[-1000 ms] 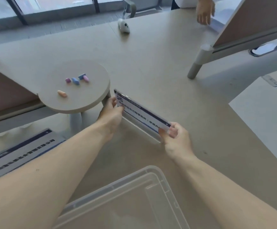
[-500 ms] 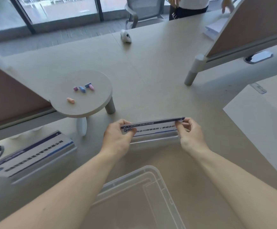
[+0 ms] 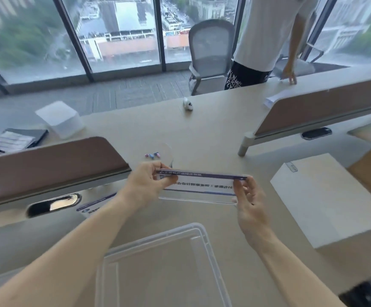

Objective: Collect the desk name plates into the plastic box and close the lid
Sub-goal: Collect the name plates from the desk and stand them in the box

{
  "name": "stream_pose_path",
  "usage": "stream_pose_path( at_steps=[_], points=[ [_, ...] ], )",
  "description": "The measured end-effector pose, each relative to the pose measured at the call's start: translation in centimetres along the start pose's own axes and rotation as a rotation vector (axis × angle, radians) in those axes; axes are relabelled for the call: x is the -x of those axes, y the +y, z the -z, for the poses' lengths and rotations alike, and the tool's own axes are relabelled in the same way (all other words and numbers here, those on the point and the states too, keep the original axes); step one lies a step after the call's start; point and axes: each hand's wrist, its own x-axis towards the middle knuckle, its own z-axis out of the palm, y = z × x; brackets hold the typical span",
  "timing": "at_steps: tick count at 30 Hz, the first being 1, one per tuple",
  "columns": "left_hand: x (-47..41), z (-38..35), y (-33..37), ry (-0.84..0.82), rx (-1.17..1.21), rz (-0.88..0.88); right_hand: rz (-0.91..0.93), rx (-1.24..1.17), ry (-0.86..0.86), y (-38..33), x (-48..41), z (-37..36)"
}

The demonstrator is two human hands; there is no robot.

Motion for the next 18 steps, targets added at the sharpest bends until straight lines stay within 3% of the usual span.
stream_pose_path(
  at_steps=[5,8,10,12,16,18],
  points=[
    [5.8,4.4,6.4,0.201,-0.441,-0.238,0.054,-0.007,-0.055,-6.2,3.2,-0.3],
    [7.5,4.8,8.9,0.040,-0.800,-0.425,0.107,0.049,-0.090,-8.1,4.6,-1.4],
    [8.2,4.7,10.0,-0.114,-0.821,-0.378,0.142,0.071,-0.113,-8.7,5.5,-2.3],
    [9.0,5.3,10.5,-0.161,-0.858,-0.342,0.154,0.075,-0.141,-9.1,6.4,-3.3],
    [11.7,9.5,10.4,-0.091,-0.909,-0.353,0.176,0.072,-0.084,-10.6,8.8,-6.1],
    [13.4,12.6,11.0,-0.016,-0.877,-0.343,0.058,-0.060,-0.097,-11.6,10.2,-8.1]
  ],
)
